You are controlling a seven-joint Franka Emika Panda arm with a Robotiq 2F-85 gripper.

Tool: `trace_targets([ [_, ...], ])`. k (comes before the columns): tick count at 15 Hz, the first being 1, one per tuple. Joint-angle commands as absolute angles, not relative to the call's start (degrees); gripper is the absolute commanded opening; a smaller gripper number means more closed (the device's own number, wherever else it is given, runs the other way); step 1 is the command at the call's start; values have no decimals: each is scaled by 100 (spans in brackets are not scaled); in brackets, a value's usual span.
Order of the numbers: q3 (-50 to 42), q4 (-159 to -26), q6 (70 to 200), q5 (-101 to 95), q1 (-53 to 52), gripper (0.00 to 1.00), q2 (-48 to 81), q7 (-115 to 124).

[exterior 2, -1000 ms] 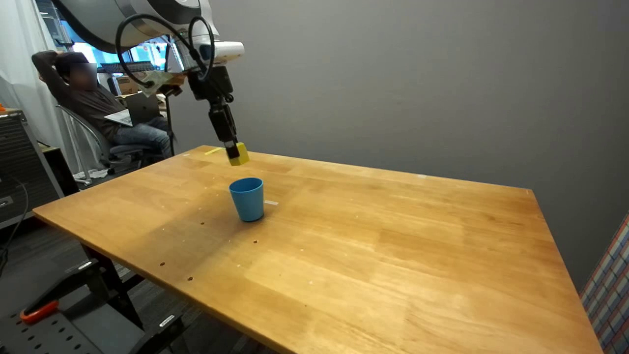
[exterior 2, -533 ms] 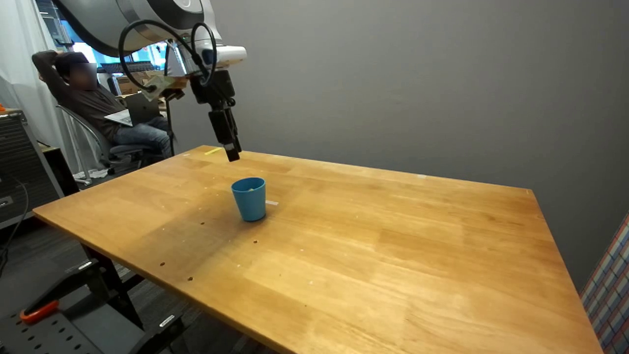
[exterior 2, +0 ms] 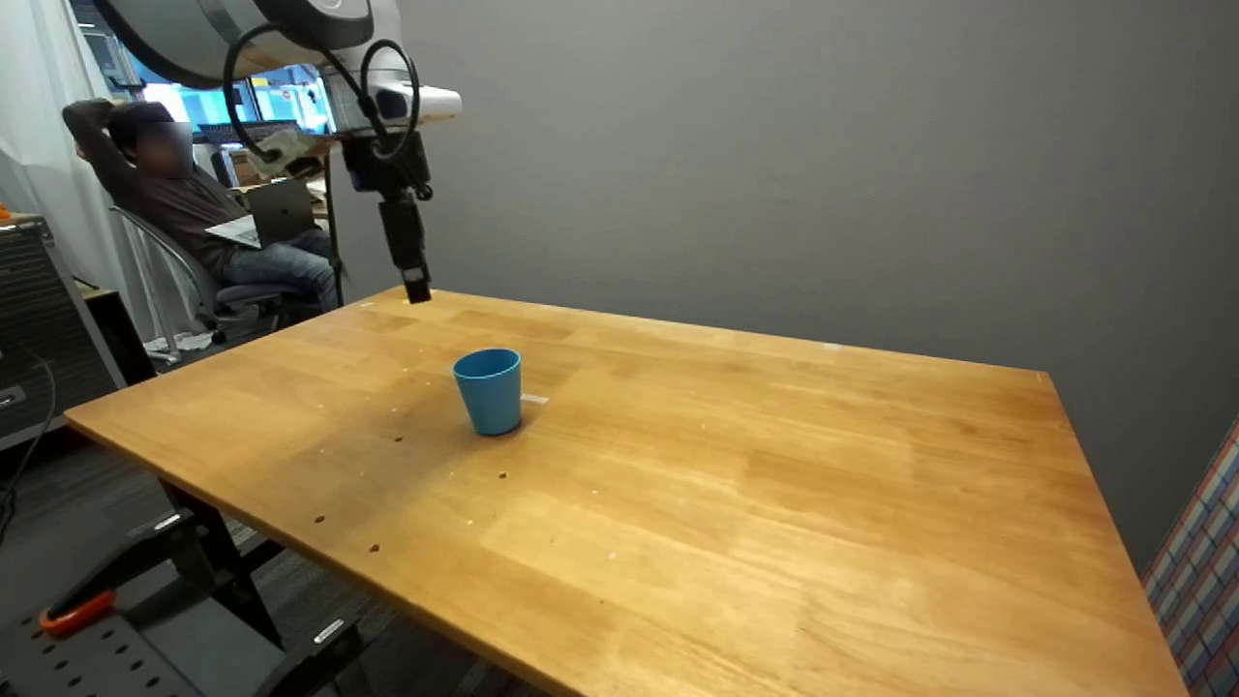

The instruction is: Put the yellow block in the cup

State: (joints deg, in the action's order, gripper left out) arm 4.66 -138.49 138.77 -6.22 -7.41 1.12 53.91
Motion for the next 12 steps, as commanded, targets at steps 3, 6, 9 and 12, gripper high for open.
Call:
trace_targets([
  [3, 915, -13712, 12026, 426, -1000, 100, -865, 3727],
  [6, 1024, -13342, 10828, 280, -1030, 100, -1100, 3085],
  [9, 1092, -12998, 10074, 38, -966, 100, -1220, 2664],
  [12, 1061, -12758, 9835, -19, -928, 100, -1260, 2352],
])
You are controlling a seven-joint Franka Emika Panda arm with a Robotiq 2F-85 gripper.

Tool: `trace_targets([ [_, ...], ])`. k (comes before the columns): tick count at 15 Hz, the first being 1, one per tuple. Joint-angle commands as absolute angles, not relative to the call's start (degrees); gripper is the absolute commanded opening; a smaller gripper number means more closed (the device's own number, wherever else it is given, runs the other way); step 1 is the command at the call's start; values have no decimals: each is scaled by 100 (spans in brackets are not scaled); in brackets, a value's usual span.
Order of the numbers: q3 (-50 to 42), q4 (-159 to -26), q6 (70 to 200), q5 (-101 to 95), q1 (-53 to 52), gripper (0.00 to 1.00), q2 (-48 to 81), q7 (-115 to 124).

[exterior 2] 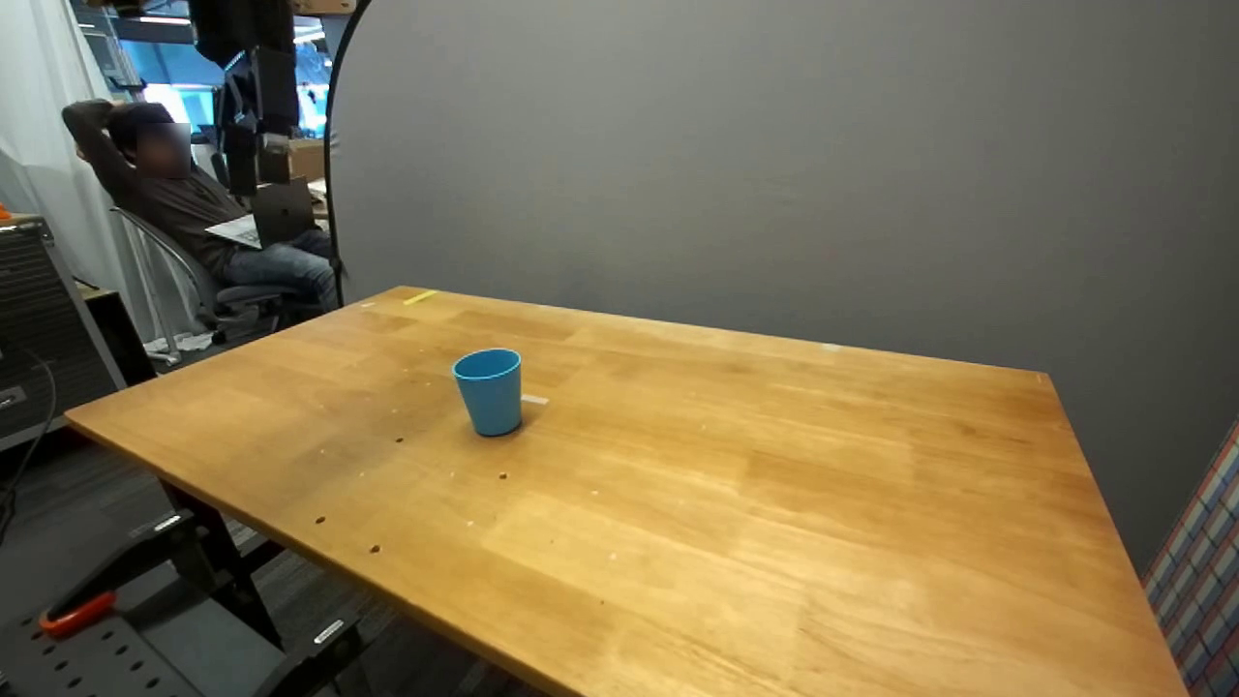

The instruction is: Put the yellow block in the cup

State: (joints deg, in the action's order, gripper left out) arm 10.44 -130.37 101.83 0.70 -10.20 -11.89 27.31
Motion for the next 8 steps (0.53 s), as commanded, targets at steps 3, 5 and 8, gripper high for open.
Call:
trace_targets([
  [3, 1042, -12637, 9801, 56, -920, 100, -1249, 2051],
  [5, 1094, -12770, 9990, 51, -914, 100, -1206, 2206],
  [8, 1087, -12753, 9979, 53, -917, 100, -1205, 2060],
])
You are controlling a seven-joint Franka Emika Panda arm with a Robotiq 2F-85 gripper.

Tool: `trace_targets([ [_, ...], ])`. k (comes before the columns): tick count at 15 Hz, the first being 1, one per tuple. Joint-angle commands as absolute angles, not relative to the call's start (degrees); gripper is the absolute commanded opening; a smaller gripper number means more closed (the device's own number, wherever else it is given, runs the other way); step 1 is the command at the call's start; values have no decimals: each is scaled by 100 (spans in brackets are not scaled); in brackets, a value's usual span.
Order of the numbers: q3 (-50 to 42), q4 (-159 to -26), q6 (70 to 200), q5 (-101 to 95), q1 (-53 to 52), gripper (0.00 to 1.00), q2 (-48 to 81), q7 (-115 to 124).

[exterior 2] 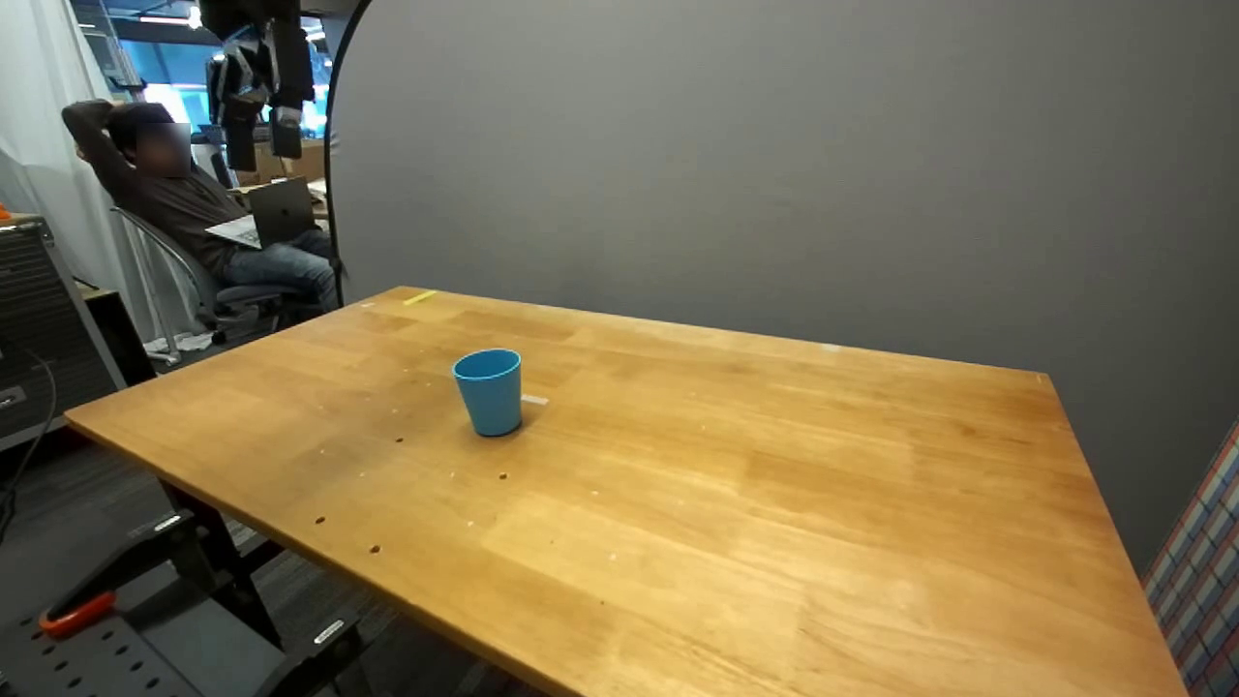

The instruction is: Put the yellow block in the cup

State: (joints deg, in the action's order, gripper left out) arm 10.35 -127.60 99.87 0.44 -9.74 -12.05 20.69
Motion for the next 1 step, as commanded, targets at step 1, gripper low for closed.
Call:
trace_targets([
  [1, 1087, -12753, 9976, 53, -918, 100, -1205, 2047],
])
